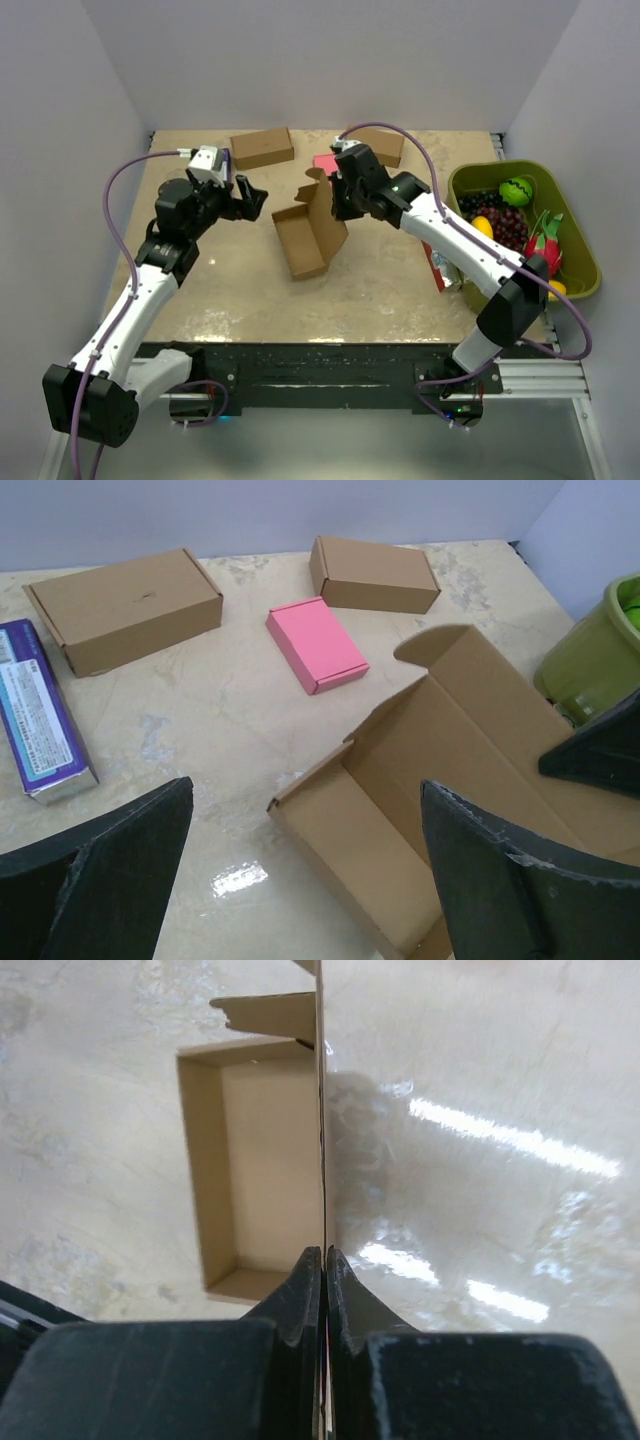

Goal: Fold the paper box

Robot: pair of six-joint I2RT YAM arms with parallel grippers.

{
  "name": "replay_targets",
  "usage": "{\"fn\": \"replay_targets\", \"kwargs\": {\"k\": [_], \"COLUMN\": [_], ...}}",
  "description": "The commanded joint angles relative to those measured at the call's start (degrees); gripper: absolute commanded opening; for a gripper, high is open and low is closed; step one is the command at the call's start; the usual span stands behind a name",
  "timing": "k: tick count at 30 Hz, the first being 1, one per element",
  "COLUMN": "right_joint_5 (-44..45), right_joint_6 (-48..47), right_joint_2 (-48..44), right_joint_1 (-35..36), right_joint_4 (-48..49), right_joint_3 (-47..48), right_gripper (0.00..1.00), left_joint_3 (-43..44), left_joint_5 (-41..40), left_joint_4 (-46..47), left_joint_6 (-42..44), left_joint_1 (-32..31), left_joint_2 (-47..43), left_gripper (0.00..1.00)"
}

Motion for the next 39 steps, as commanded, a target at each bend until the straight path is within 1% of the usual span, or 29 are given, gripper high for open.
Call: {"fn": "replay_targets", "kwargs": {"k": [1,2,3,5,7,8,12,15,19,20,21,23,25,26,28,29,30,31,32,33,34,35,36,39], "right_joint_5": [-1.5,-4.29,-6.15,-9.31,-10.55,-11.69,-12.84,-13.63,-13.55,-13.46,-13.29,-12.59,-12.76,-11.28,-11.44,-9.44,-9.5,-9.68,-9.51,-7.07,-5.04,-2.41,2.49,3.76], "right_joint_6": [-21.35,-24.07,-29.5,-33.4,-37.71,-39.73,-48.77,-54.4,-56.97,-56.97,-56.89,-55.49,-52.85,-51.28,-47.67,-45.83,-42.68,-41.52,-40.02,-36.27,-34.49,-32.47,-28.36,-22.46], "right_joint_2": [-2.78,-2.96,-3.14,-2.44,-1.04,1.23,6.51,8.28,8.64,8.72,8.64,8.72,7.5,6.8,4.17,0.59,-1.36,-3.47,-8.02,-10.06,-12.35,-14.28,-18.04,-23.94], "right_joint_1": [0.21,0.3,0.21,0.3,0.21,0.21,0.21,0.21,0.21,0.21,0.21,0.21,0.21,0.12,0.21,0.21,0.12,0.12,0.12,0.12,0.12,0.21,0.12,0.03], "right_joint_4": [-4.18,-4.1,-4.18,-4.18,-4.88,-5.67,-10.59,-10.51,-8.76,-8.4,-7.88,-7.09,-5.51,-4.2,-0.42,1.77,5.01,6.79,8.46,11.26,12.16,13.12,14.09,14.27], "right_joint_3": [4.68,4.77,4.86,4.95,5.82,6.52,11.09,11.28,11.01,10.92,11.01,11.27,11.45,10.84,9.7,7.43,6.02,4.44,0.77,-1.1,-2.94,-6.88,-8.83,-16.48], "right_gripper": [0.0,0.0,0.0,0.0,0.0,0.0,0.0,0.0,0.0,0.05,0.13,0.39,0.45,0.46,0.51,0.62,0.65,0.66,0.67,0.68,0.71,0.73,0.75,0.76], "left_joint_3": [-1.02,-1.28,-1.46,-1.9,-2.07,-2.07,-1.9,-2.07,-2.16,-2.16,-2.25,-2.6,-2.95,-2.95,-2.95,-2.61,-2.34,-2.16,-1.99,-1.9,-1.72,-0.94,-0.5,0.47], "left_joint_5": [5.56,6.26,6.88,8.38,9.78,10.13,11.28,12.33,14.0,14.35,14.62,15.76,17.16,17.52,18.4,18.4,18.4,18.05,17.87,17.87,18.13,18.57,19.27,20.86], "left_joint_4": [4.32,4.5,4.68,5.38,5.99,6.08,6.09,6.61,7.23,7.4,7.58,8.28,9.07,9.25,9.08,8.73,7.76,7.41,7.06,6.18,5.48,4.69,2.68,-0.93], "left_joint_6": [1.29,1.38,1.47,1.38,1.2,1.2,1.2,1.2,1.38,1.38,1.38,1.47,1.55,1.99,2.96,4.09,4.89,5.5,6.82,7.79,8.75,10.76,11.92,14.82], "left_joint_1": [0.16,0.16,0.16,0.16,0.16,0.16,0.16,0.16,0.16,0.16,0.16,0.16,0.16,0.16,0.16,0.16,0.16,0.16,0.16,0.16,0.16,0.16,0.16,0.07], "left_joint_2": [-1.35,-1.26,-1.35,-1.26,-0.83,-0.65,0.32,0.58,1.2,1.29,1.55,1.73,2.08,2.17,2.87,3.22,3.66,3.83,4.1,4.8,5.24,5.85,7.16,10.15], "left_gripper": [1.0,1.0,1.0,0.99,1.0,1.0,0.99,0.99,0.99,1.0,0.99,0.99,0.99,1.0,1.0,1.0,1.0,1.0,1.0,0.99,1.0,1.0,1.0,1.0]}}
